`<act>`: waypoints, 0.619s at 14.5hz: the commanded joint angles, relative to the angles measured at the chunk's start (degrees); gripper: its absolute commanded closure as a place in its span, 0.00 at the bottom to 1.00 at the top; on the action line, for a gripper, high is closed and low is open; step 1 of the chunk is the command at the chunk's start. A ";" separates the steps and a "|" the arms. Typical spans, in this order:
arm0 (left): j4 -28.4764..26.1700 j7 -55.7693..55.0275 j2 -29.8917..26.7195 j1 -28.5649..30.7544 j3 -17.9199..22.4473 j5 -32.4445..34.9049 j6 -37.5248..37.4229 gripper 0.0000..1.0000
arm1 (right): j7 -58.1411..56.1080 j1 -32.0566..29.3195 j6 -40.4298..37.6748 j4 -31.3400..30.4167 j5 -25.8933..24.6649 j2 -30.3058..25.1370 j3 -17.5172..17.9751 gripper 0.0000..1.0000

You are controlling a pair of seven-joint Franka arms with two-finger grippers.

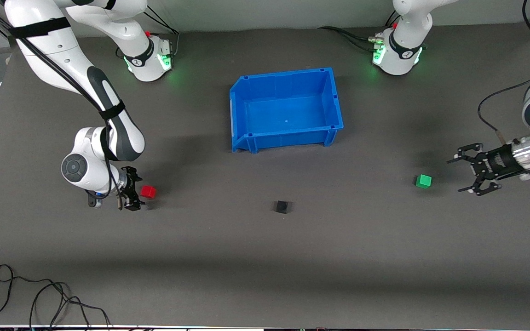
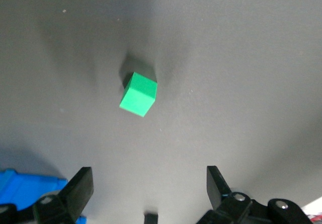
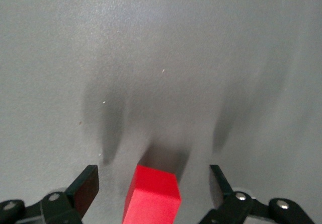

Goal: Attach green and red cubes to black cube
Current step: 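Close the right gripper on red while the left gripper grasps green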

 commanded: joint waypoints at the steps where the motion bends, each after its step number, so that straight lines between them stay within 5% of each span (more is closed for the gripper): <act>1: -0.82 7.07 1.83 -1.17 0.25 -1.17 1.27 0.00 | 2.79 1.13 0.55 1.16 0.60 0.90 -0.23 0.04; 4: -0.55 16.14 4.74 -1.17 0.25 -1.25 1.27 0.00 | 2.80 1.22 0.55 1.16 0.60 1.08 -0.14 0.17; 6: -0.29 19.83 6.40 -1.25 0.25 -1.25 1.36 0.00 | 2.79 1.22 0.46 1.16 0.60 1.08 -0.23 0.53; 9: 0.94 24.14 9.92 -1.43 0.25 -1.25 2.94 0.00 | 2.71 1.39 0.20 1.25 0.42 1.08 -0.05 0.70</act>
